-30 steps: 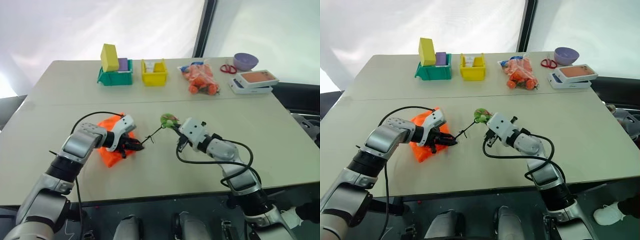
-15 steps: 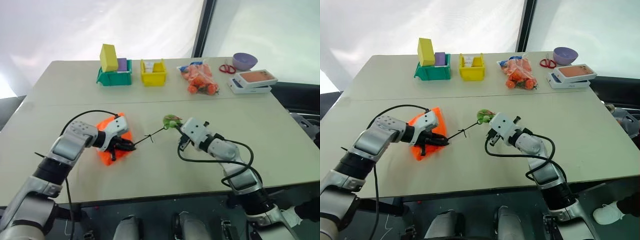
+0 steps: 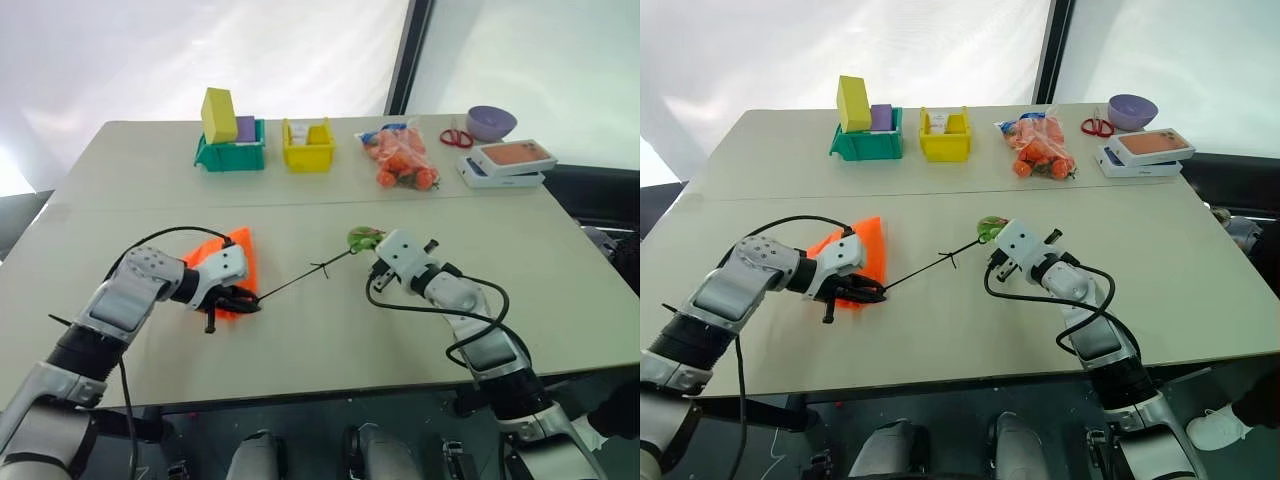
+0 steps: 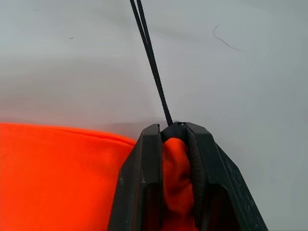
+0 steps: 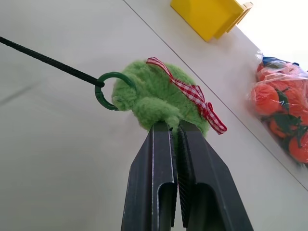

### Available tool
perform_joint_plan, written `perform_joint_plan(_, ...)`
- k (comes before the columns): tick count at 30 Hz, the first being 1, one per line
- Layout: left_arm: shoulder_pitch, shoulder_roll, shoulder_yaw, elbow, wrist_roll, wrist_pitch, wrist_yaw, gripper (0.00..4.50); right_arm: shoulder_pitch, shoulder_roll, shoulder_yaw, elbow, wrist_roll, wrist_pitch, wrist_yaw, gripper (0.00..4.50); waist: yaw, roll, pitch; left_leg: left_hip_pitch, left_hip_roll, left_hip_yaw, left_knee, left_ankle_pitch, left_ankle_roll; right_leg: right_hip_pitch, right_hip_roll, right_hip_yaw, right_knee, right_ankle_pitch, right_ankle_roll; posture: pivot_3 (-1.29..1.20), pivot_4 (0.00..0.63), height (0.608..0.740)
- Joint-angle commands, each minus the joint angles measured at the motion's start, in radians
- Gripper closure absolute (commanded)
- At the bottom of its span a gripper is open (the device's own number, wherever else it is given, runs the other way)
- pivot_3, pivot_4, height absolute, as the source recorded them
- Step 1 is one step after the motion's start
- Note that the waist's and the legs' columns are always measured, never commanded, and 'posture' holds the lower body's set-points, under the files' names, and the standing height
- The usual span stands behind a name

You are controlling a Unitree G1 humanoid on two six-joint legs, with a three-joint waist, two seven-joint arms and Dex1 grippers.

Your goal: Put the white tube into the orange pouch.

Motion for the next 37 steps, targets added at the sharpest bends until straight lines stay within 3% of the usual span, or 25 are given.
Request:
perform_joint_plan(1,0.008,0.002,0.047,-0.03,-0.053,0.031,-0.028,2.86,-0.018,-0.01,-0.037,-0.045,0.03,0.005,0.027,4.18,0.0,0.0,0.0,0.0,0.0,0.0,0.0,0.0,0.0,0.0,0.0,0.0,0.0,0.0,0.0,0.0,0.15,0.74)
perform_joint_plan(3,0.004,-0.008,0.076,-0.038,-0.087,0.059,-0.018,1.89,-0.008,-0.011,-0.039,-0.065,0.059,0.02,0.061,3.44,0.0,0.0,0.0,0.0,0.0,0.0,0.0,0.0,0.0,0.0,0.0,0.0,0.0,0.0,0.0,0.0,0.15,0.74)
perform_joint_plan(7,-0.029,-0.051,0.163,-0.039,-0.136,0.102,0.065,0.0,0.017,-0.013,-0.042,-0.1,0.086,0.021,0.098,1.46,0.002,0.0,0.0,0.0,0.0,0.0,0.0,0.0,0.0,0.0,0.0,0.0,0.0,0.0,0.0,0.0,0.15,0.74)
perform_joint_plan(9,-0.034,-0.056,0.23,-0.053,-0.186,0.142,0.088,0.0,0.044,-0.02,-0.047,-0.131,0.122,0.023,0.138,0.49,0.001,-0.001,0.0,0.0,0.0,-0.001,0.0,0.0,0.0,0.0,0.0,0.0,0.0,0.0,0.0,0.0,0.15,0.74)
perform_joint_plan(15,0.008,-0.06,0.419,-0.042,-0.261,0.201,0.221,0.0,0.093,-0.027,-0.114,-0.166,0.221,0.009,0.183,0.49,-0.001,-0.001,0.0,0.0,0.0,-0.001,0.0,0.0,0.0,0.0,0.0,0.0,0.0,0.0,0.0,0.0,0.15,0.74)
perform_joint_plan(21,0.234,-0.111,0.643,-0.076,-0.251,0.083,0.444,0.0,0.185,-0.024,-0.245,-0.127,0.368,-0.042,0.231,0.49,-0.001,-0.001,0.0,0.005,0.002,0.0,-0.002,0.0,0.0,0.003,0.0,0.001,0.0,0.0,0.0,0.0,0.15,0.74)
perform_joint_plan(28,0.462,-0.191,0.75,-0.171,-0.266,0.011,0.569,0.0,0.267,-0.034,-0.347,-0.103,0.545,-0.014,0.337,0.49,0.003,0.0,0.0,0.012,0.001,-0.001,-0.003,-0.001,0.0,0.013,-0.004,0.001,-0.005,-0.002,-0.004,0.0,0.15,0.74)
perform_joint_plan(37,0.565,-0.238,0.782,-0.193,-0.272,-0.061,0.642,0.0,0.248,-0.042,-0.343,-0.019,0.55,-0.055,0.371,0.49,0.004,0.002,0.002,0.013,0.001,-0.001,-0.004,-0.001,0.0,0.013,-0.007,0.0,-0.006,-0.002,-0.004,0.0,0.15,0.74)
